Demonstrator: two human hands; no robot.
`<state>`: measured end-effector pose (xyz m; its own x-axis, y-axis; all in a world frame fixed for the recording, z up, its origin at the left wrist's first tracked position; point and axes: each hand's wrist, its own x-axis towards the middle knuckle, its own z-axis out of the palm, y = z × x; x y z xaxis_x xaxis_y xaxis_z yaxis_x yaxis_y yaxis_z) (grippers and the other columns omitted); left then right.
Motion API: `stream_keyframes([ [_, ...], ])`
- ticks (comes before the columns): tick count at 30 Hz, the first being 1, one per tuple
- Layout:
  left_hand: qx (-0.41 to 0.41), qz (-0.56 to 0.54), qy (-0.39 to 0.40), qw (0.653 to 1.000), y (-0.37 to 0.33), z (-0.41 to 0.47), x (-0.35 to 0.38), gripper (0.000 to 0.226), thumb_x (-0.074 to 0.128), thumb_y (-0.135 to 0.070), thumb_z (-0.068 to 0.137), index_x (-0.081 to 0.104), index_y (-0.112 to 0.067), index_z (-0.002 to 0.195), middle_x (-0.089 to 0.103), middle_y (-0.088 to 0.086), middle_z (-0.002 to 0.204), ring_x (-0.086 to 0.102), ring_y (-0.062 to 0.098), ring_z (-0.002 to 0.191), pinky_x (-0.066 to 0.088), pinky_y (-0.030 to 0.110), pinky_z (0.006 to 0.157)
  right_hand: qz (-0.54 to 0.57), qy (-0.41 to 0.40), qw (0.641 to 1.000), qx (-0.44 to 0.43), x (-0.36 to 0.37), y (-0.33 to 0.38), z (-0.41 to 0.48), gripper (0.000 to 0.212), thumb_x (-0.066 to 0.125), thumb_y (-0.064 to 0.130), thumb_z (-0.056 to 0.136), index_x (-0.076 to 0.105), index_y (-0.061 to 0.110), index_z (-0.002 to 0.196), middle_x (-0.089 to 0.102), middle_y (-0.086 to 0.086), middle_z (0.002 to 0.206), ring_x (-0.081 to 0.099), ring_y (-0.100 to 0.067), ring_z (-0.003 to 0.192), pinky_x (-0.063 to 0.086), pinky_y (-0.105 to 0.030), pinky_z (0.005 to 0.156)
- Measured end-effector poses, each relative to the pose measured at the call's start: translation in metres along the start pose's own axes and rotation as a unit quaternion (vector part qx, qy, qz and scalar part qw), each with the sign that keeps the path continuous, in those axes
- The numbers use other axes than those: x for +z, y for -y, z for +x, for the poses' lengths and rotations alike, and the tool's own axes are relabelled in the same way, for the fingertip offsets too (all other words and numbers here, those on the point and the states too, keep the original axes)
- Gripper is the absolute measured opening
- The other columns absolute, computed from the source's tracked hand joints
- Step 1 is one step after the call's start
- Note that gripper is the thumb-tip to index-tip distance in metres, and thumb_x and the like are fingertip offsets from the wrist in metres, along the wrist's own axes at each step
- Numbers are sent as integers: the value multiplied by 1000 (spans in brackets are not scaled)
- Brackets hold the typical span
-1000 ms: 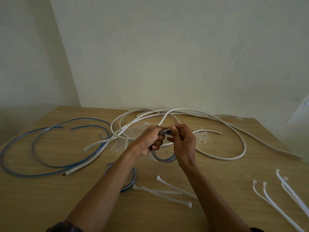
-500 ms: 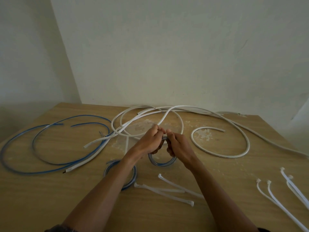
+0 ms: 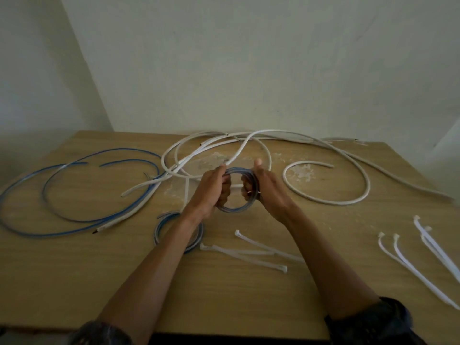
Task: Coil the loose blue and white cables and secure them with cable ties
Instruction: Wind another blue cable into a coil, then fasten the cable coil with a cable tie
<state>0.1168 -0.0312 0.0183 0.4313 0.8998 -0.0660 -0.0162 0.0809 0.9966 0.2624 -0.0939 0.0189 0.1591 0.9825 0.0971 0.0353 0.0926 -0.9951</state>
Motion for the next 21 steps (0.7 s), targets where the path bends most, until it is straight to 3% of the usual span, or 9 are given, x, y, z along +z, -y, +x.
stream_keyframes([
  [2,20,-1,-28,999,1,2,-13,47,33,-27,106,32,-28,60,23,-7,51,17,11,41,14,23,42,30,29,998,43,-8,1,1,77,22,68,94,64,6,110,71,-17,88,71,-32,84,59,-41,81],
  [4,44,16,-52,998,4,3,-25,47,33,-25,106,32,-27,59,23,-5,51,16,12,42,13,24,43,-29,28,997,64,-14,-2,2,74,22,64,99,65,6,115,73,-17,94,73,-29,86,59,-40,81],
  [6,57,36,-72,995,7,3,-36,51,33,-24,105,32,-28,55,22,-3,50,15,13,43,12,26,45,-166,76,981,71,-17,-5,1,44,40,37,109,70,6,104,74,-10,84,70,-24,77,56,-35,71],
  [8,62,48,-91,993,9,3,-43,53,33,-22,104,31,-30,52,21,-2,51,14,13,44,13,27,47,-274,195,940,64,-20,-9,1,11,65,15,97,75,12,97,75,0,79,69,-16,74,54,-28,70],
  [9,61,51,-97,992,9,3,-45,52,33,-22,104,31,-30,52,21,-2,51,14,13,44,13,26,47,-300,248,919,66,-20,-10,-1,9,77,15,88,77,15,97,75,3,80,68,-11,75,54,-24,72],
  [10,59,53,-98,992,10,3,-46,51,33,-22,103,30,-29,53,21,-2,51,14,13,44,13,25,47,-316,283,902,73,-19,-8,-2,20,85,19,80,78,19,98,75,6,81,68,-6,77,53,-21,74],
  [13,65,78,-93,990,13,0,-42,49,33,-24,105,30,-25,56,24,-6,47,17,14,41,16,25,46,-354,318,877,63,-14,-6,-4,25,90,21,74,80,23,97,73,12,79,63,2,75,48,-17,73],
  [16,67,94,-95,989,15,-2,-39,50,33,-26,106,31,-25,56,26,-8,45,19,13,39,19,25,44,-375,289,881,16,-13,-5,-4,13,84,16,80,81,19,93,75,11,80,64,2,74,47,-17,71],
  [21,45,47,-130,989,17,0,-39,47,34,-26,104,36,-26,58,26,-4,51,19,14,42,17,26,44,-148,58,981,-112,-6,10,-6,11,73,10,93,67,5,101,75,-8,77,67,-16,60,52,-26,56],
])
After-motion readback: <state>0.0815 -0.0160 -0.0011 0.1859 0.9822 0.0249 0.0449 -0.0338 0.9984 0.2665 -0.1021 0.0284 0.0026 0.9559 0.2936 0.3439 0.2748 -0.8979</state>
